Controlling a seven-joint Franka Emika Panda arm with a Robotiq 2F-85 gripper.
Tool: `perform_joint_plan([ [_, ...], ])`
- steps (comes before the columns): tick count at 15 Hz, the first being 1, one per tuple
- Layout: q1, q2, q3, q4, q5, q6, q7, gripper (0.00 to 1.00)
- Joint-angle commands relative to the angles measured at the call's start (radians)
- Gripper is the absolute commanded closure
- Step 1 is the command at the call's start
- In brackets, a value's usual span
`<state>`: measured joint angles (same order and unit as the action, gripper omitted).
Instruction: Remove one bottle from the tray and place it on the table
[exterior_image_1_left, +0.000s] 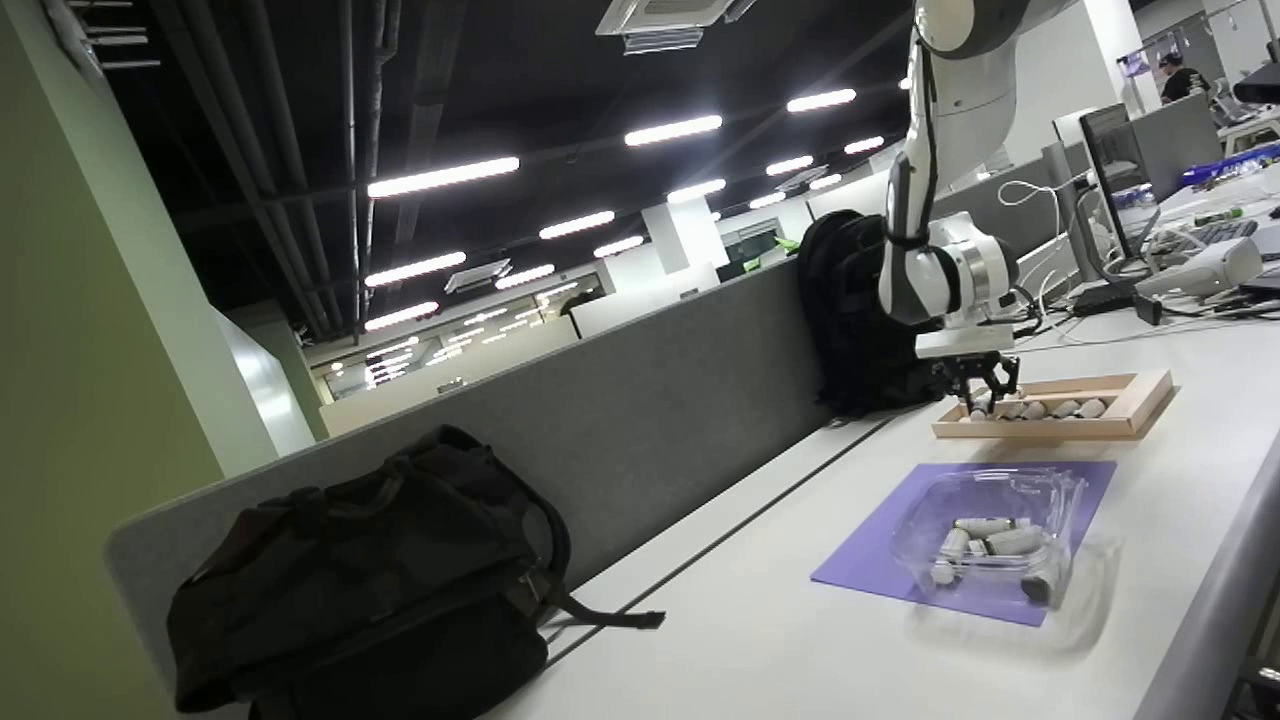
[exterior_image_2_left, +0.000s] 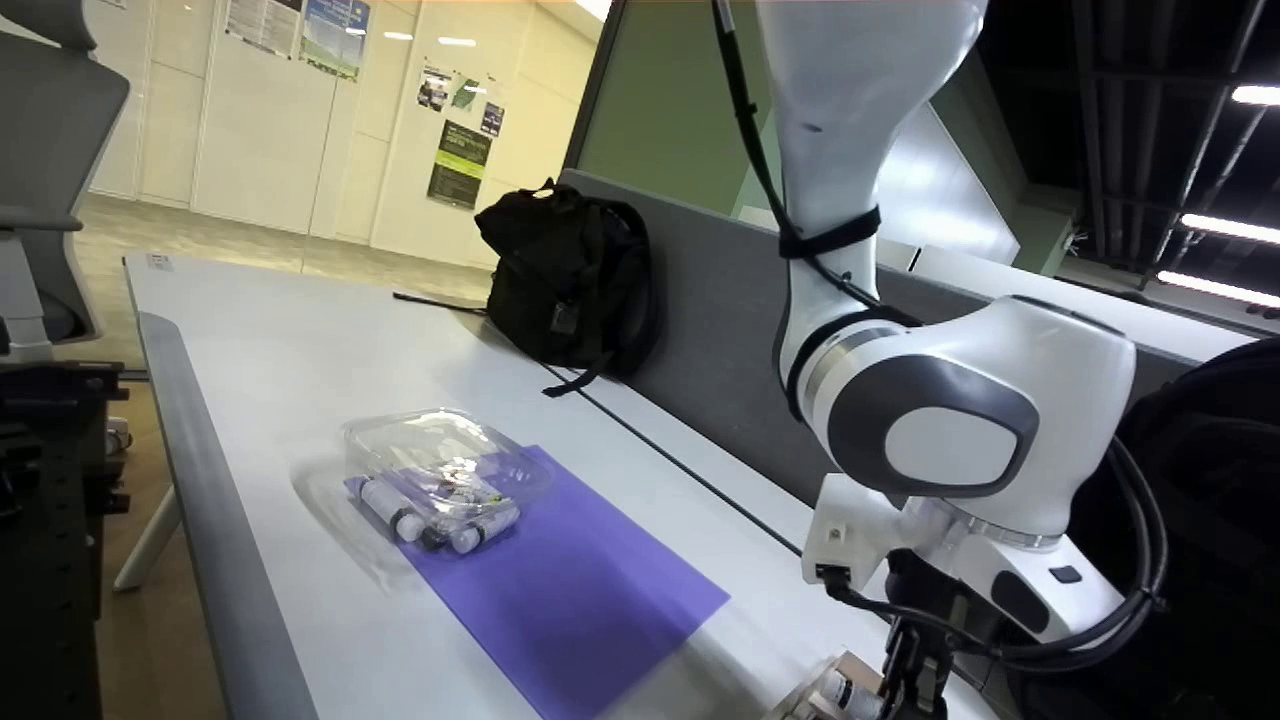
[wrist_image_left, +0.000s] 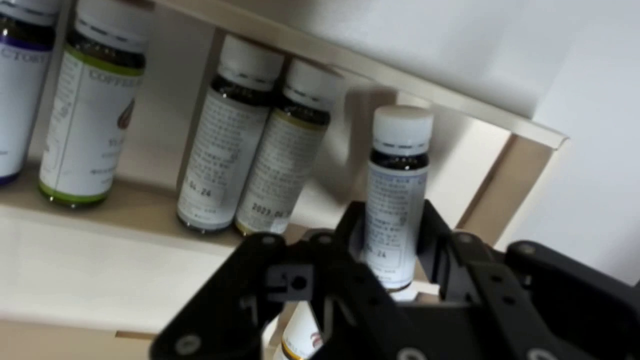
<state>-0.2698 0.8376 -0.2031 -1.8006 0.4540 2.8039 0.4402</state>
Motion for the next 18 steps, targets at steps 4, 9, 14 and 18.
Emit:
perform_joint_plan([
  [4,0.063,-0.246,-0.025,-0.216,-0.156,-0.066,-0.128,0.93],
  [9,0.101,-0.332,0.049,-0.466,-0.230,0.140,-0.299,0.93],
  [14,0.078,-0.277,0.174,-0.647,-0.305,0.434,-0.451,0.93],
  [18,0.071,-0.243,0.192,-0.713,-0.452,0.604,-0.528,0.93],
])
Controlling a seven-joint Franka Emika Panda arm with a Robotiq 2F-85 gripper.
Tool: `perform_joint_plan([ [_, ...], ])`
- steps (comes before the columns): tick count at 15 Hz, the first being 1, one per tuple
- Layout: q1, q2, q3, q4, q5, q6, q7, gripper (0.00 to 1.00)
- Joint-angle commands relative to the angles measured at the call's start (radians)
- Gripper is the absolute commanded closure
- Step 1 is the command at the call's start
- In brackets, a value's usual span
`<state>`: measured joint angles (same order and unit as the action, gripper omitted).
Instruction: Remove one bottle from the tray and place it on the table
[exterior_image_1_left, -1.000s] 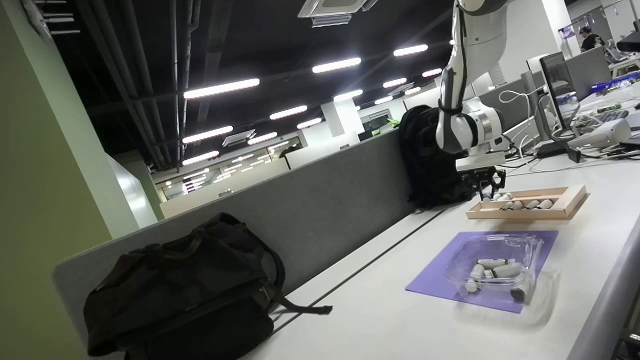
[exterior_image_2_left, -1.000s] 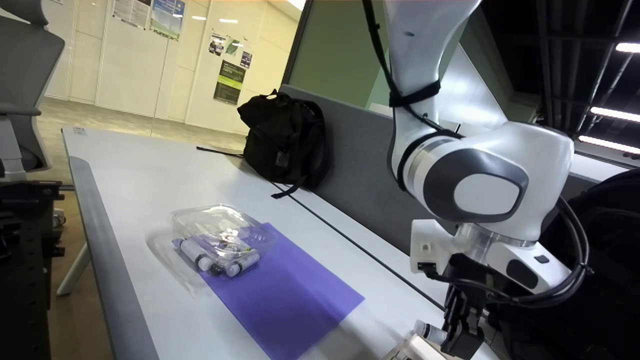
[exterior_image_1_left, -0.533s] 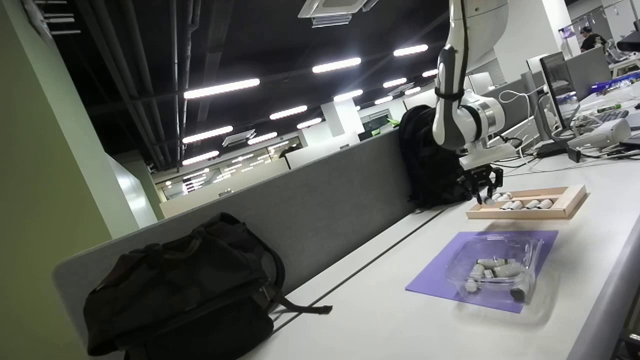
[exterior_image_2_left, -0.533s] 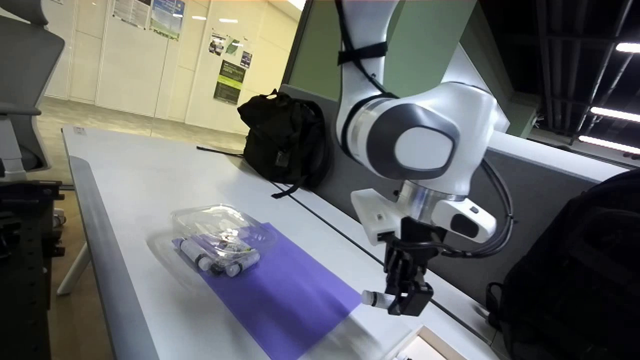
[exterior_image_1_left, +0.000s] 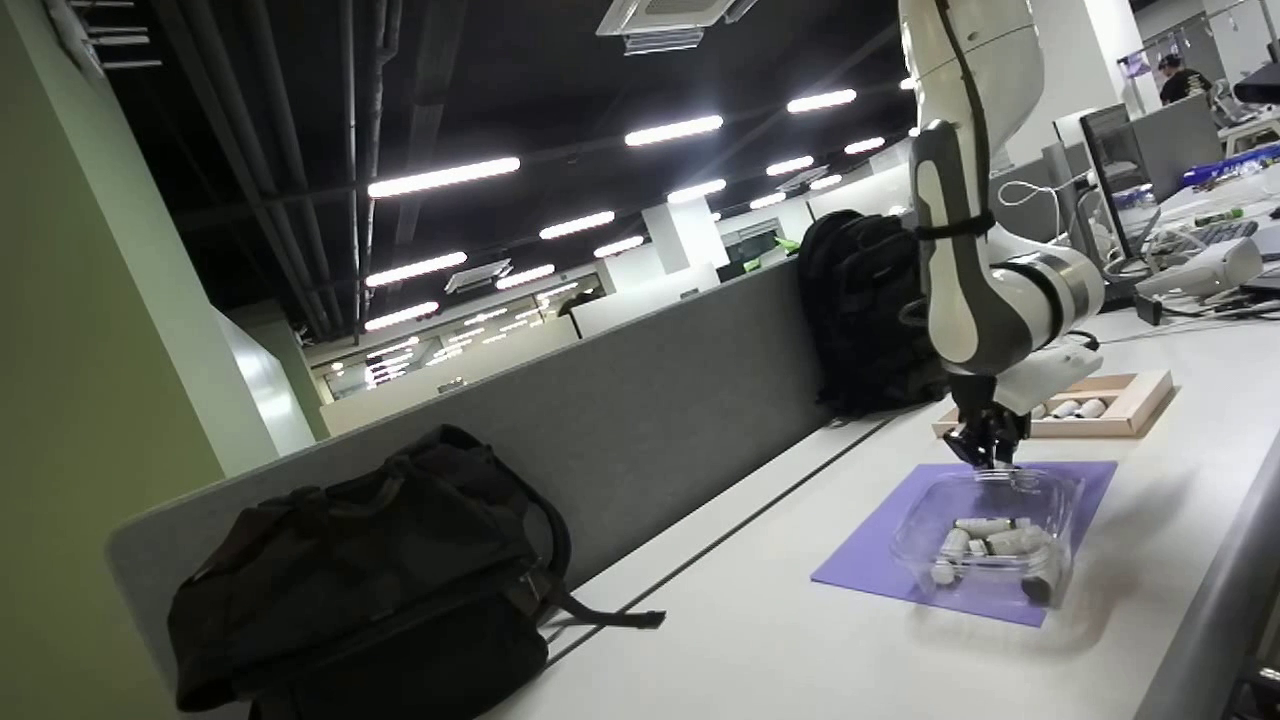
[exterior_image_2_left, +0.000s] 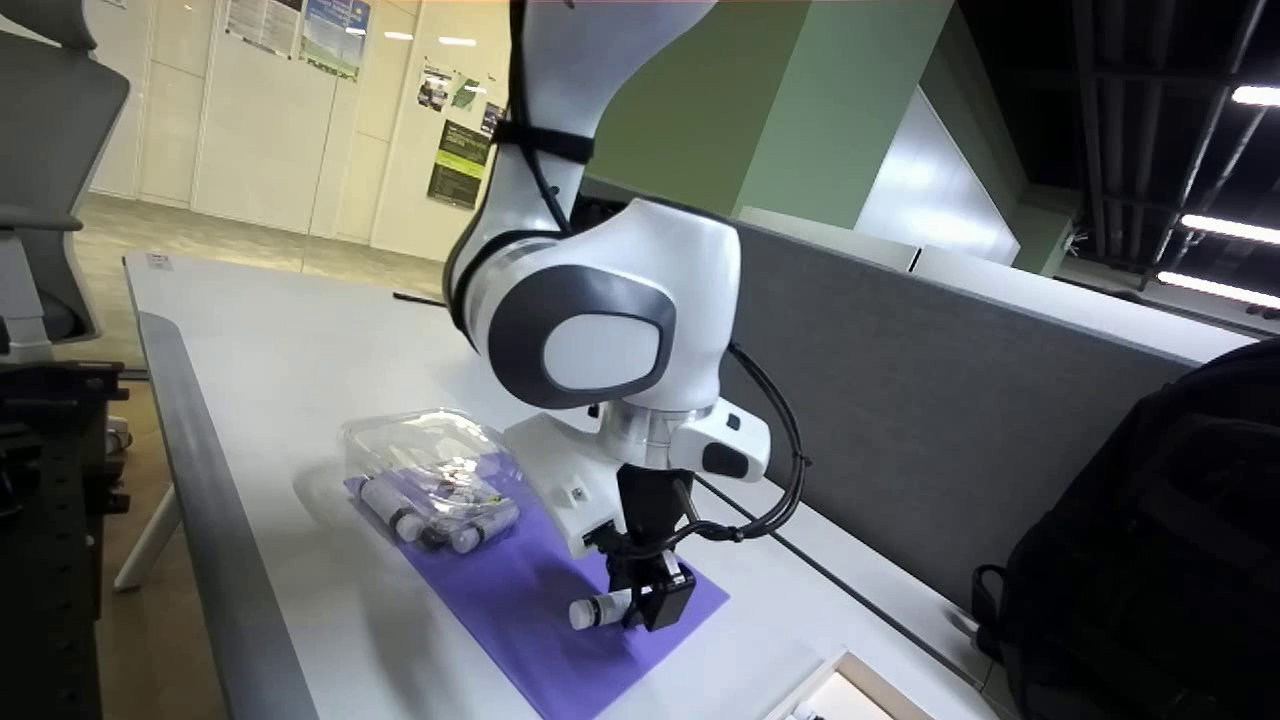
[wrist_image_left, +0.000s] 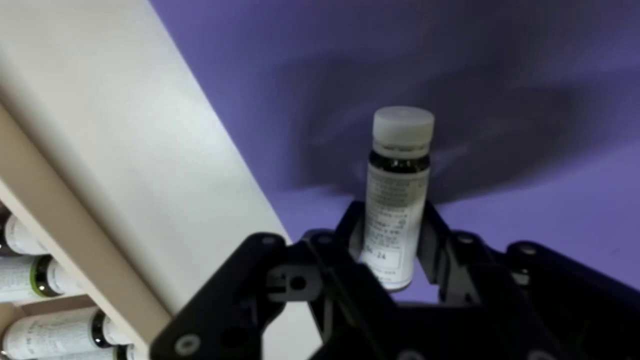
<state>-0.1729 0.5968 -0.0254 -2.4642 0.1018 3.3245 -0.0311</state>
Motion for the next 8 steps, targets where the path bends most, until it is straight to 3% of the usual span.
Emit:
perform_joint_plan([
  [1,-0.031,-0.001,0.012,-0.055,-0.142,0.112,-0.079,0.93],
  [2,-0.037,0.000,0.010,-0.061,-0.180,0.137,-0.096,0.46],
  [3,-0.036,-0.012,0.005,-0.068,-0.201,0.145,-0.099,0.45],
  [8,-0.042,-0.160,0.009,-0.107,-0.181,0.080,-0.032,0.12],
])
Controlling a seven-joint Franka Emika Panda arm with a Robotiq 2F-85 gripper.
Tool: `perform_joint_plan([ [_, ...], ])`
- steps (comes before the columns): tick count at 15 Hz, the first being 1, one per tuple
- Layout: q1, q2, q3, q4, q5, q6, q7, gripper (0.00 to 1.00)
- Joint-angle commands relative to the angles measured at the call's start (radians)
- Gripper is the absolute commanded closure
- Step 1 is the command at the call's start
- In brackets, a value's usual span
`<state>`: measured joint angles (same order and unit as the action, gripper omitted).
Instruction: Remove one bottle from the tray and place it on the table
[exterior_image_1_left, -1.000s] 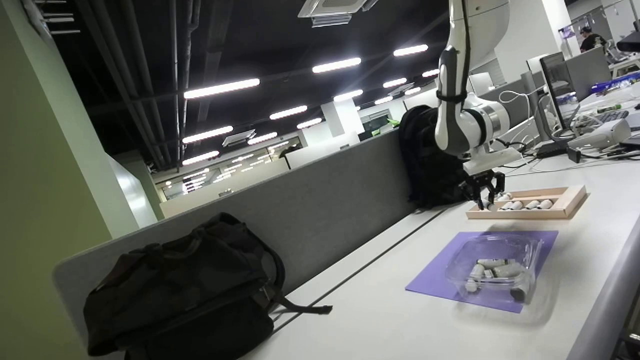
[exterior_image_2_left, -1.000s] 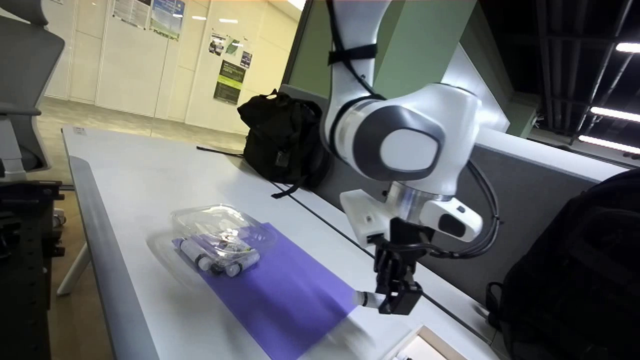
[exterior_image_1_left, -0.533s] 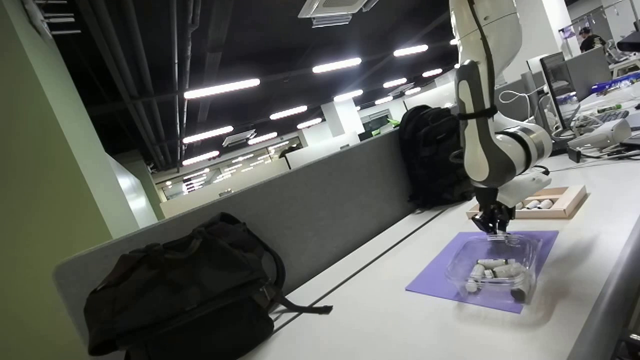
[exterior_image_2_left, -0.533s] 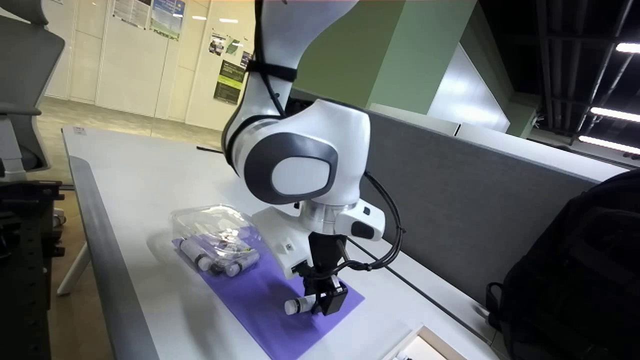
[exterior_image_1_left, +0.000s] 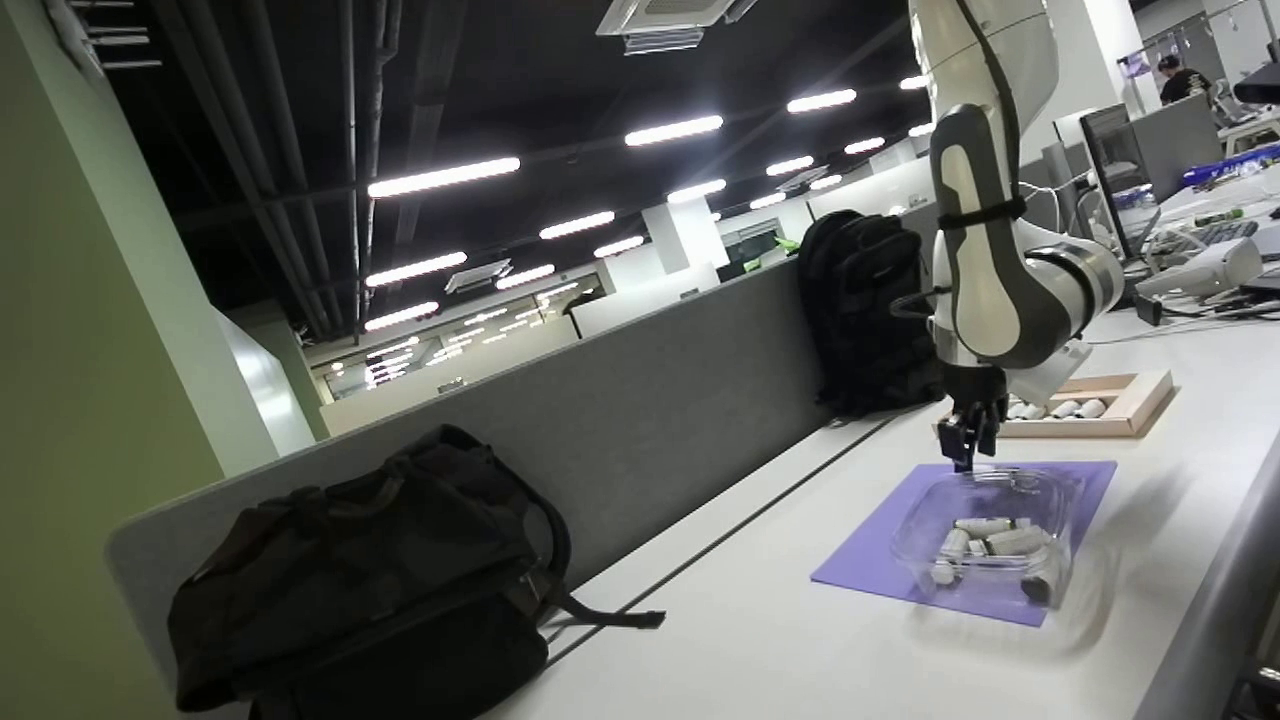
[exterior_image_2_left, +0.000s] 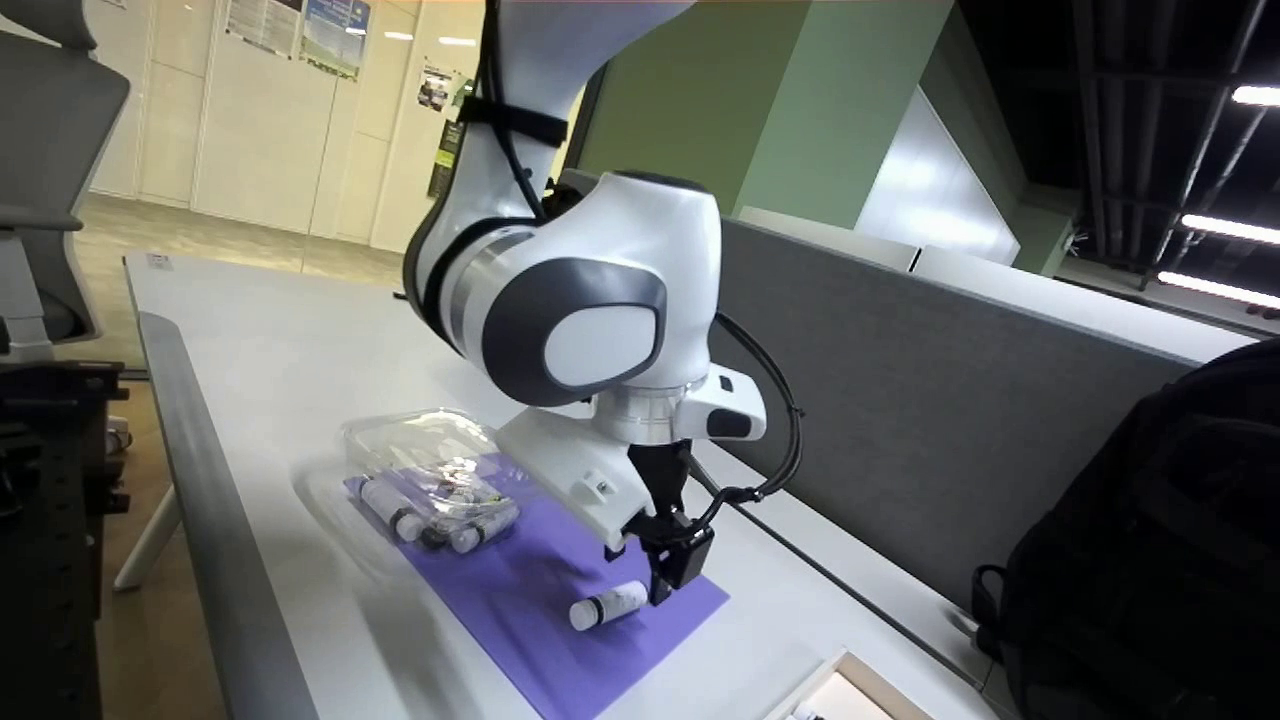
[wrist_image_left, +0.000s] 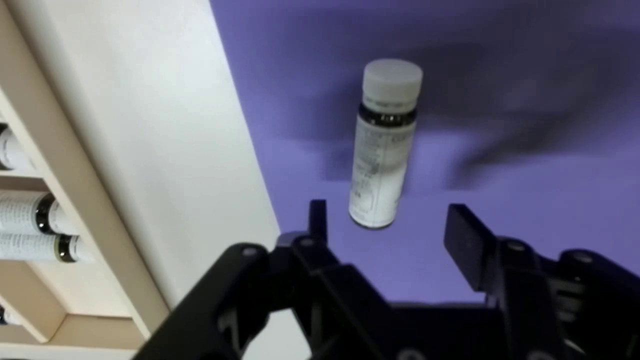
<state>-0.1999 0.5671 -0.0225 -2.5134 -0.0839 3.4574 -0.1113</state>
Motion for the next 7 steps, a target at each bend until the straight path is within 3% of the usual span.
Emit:
perform_joint_plan([
  [1,-0.019,-0.175,0.010,-0.063,0.018,-0.085,0.066,0.05],
  [4,0.023,-0.304,-0.048,-0.049,0.092,-0.277,0.098,0.00],
  [5,0.005,-0.189,-0.019,-0.014,0.061,-0.167,0.058,0.02],
  [7,0.012,-0.267,-0.038,-0.017,0.087,-0.259,0.057,0.00],
])
